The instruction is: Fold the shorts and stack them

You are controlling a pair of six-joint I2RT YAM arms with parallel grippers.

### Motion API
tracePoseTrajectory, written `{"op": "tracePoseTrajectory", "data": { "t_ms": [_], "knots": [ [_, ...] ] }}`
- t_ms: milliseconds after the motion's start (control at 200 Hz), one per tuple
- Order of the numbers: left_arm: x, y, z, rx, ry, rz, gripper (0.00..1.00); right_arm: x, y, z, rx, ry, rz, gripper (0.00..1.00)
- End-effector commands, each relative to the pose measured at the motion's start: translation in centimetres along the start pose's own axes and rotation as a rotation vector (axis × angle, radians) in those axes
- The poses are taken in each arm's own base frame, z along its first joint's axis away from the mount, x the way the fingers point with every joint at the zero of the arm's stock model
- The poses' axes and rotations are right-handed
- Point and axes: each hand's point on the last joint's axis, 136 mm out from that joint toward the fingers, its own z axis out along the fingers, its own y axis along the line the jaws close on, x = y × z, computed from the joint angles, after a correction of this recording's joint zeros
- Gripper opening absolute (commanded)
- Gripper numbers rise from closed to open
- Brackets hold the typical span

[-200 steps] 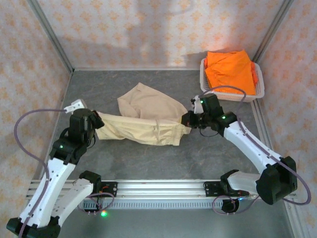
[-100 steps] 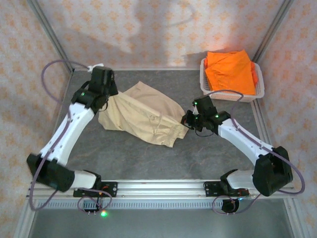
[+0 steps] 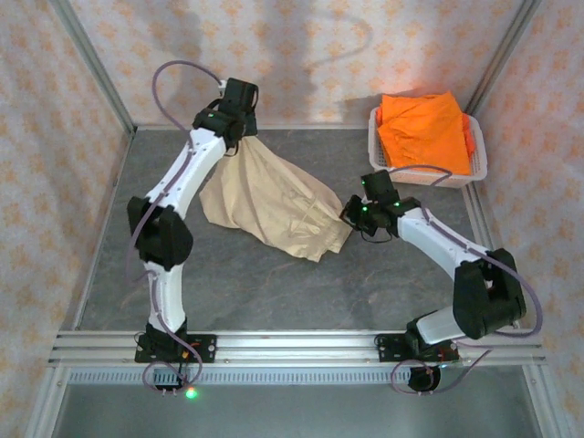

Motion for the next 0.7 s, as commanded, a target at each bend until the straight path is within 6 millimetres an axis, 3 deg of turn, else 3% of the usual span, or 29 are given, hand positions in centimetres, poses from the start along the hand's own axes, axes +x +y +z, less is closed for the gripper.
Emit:
{"op": "tracePoseTrajectory", "data": {
  "t_ms": [0,80,140,235,345,460,520,696],
  "knots": [
    [-1.6,1.3,1.8,-0.089,-0.029,0.008,0.14,-1.6,-1.7,-0.1,0.078,-0.038,0.045,0.21],
    [-1.8,1.0,3.3,-0.102,-0.022,0.005,0.3,-2.9,-1.5,-0.9,0.062,-0.053,0.069,0.41],
    [-2.7,0.7,3.1,-0.079,-0.029,-0.012,0.45,-3.8,-1.1,-2.1,0.041,-0.07,0.081,0.56],
    [-4.8,0.6,0.2,-0.007,-0.059,-0.07,0.82,-4.6,-0.1,-4.7,0.007,-0.119,0.051,0.71],
    [-5.1,0.3,-3.8,0.106,-0.065,-0.109,0.94,-3.7,2.2,-7.1,-0.105,-0.121,0.021,0.78],
    [-2.7,0.3,-6.9,0.229,-0.058,-0.182,1.0,-1.3,5.3,-7.3,-0.211,-0.087,-0.014,0.81],
    [-0.2,0.1,-7.2,0.285,-0.033,-0.224,1.0,0.4,6.8,-6.5,-0.236,-0.048,-0.04,0.82],
    [7.7,-0.1,-4.5,0.344,0.093,-0.31,1.0,5.8,10.7,-2.7,-0.304,0.1,-0.078,0.82]
  ]
}}
